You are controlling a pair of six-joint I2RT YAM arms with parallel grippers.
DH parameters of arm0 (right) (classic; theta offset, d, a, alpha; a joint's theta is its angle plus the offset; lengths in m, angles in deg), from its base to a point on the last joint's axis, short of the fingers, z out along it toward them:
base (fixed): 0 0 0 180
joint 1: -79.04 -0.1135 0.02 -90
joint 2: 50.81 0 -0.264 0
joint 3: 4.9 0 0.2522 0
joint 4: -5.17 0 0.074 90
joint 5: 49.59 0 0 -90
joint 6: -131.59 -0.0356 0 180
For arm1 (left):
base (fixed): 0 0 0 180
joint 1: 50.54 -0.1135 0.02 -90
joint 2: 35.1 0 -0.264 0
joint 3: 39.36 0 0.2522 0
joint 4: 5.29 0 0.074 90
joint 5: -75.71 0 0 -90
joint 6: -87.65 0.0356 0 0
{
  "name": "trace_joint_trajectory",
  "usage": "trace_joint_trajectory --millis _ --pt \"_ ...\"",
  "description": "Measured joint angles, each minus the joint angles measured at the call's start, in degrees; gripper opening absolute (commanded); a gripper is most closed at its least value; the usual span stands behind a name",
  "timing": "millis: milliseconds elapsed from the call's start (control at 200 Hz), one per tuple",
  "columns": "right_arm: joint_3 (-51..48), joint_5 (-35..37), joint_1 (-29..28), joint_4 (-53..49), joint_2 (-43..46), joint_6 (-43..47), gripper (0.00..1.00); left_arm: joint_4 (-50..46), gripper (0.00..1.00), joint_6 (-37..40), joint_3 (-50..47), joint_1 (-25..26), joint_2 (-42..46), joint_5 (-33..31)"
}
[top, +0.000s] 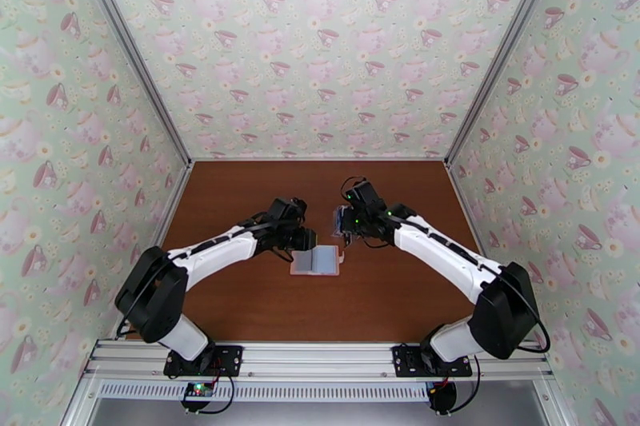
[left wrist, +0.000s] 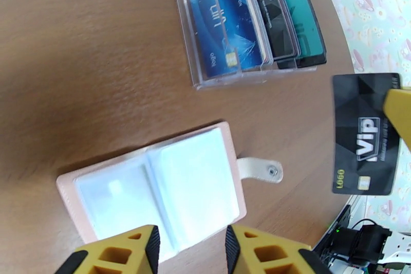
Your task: Put the credit cards into the card holder
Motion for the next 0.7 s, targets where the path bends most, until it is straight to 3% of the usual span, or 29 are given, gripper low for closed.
trace_joint_trajectory --millis 701 --pt "-19.1 -19.9 0.0 31.2 0.4 -7.3 0.0 -0.4 0.31 1.7 -6.5 -1.0 -0.2 -2.3"
